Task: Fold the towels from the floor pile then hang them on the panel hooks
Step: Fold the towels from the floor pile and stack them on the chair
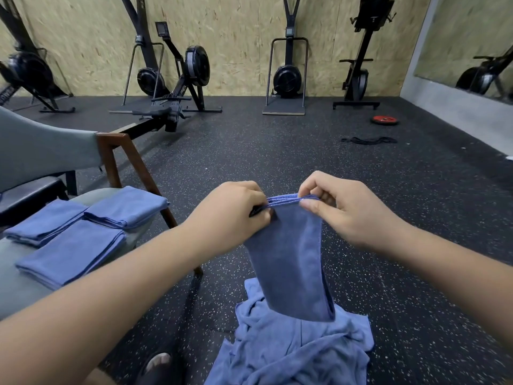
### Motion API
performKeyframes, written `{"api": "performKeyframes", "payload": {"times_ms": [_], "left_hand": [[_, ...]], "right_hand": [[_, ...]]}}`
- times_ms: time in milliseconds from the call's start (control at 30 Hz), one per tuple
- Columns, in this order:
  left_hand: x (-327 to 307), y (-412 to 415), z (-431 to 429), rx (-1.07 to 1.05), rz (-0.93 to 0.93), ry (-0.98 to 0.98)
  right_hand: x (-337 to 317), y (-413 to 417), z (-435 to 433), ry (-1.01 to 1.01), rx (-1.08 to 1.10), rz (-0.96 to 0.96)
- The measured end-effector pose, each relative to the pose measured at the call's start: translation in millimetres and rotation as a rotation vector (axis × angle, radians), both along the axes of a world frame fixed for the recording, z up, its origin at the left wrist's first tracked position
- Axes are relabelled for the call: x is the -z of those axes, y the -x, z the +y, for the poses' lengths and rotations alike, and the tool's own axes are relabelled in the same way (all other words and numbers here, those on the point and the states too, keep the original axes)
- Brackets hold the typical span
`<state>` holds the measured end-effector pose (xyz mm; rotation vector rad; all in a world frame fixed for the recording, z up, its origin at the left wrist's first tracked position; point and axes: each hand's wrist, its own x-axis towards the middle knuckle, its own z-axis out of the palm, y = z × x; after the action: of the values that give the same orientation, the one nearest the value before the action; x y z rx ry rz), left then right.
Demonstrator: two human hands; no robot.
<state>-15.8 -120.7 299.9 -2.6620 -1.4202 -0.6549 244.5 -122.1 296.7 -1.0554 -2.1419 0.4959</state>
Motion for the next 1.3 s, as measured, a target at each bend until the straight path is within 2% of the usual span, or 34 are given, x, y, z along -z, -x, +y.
{"api": "performKeyframes", "payload": {"times_ms": [133, 333, 533, 667, 867, 1033, 1167, 1233, 1300], "left_hand": [[-1, 11, 5, 0.084, -0.019, 0.022], [-7, 20, 9, 0.1, -0.134, 0.031], [-21, 23, 1, 0.057, -0.298, 0.047], [-25, 27, 0, 0.059, -0.305, 0.073], [-23, 30, 0, 0.05, -0.393, 0.119], [-14, 10, -7, 0.122, -0.327, 0.182], [-6, -4, -10, 0.219, -0.296, 0.248], [-2, -8, -10, 0.202, -0.356, 0.254], [5, -9, -8, 0.174, -0.497, 0.281]], "right_hand": [[-3, -4, 0, 0.054, 0.005, -0.072], [-7, -7, 1, 0.088, 0.066, -0.007], [-11, -7, 1, 0.017, 0.062, 0.079], [-13, -13, 4, 0.038, 0.032, 0.136], [-20, -18, 2, 0.049, 0.045, -0.028], [-12, -1, -8, 0.147, 0.016, -0.155], [3, 21, -10, 0.25, -0.088, -0.024], [8, 26, -7, 0.291, -0.117, 0.044], [9, 27, -5, 0.291, -0.133, 0.074]]}}
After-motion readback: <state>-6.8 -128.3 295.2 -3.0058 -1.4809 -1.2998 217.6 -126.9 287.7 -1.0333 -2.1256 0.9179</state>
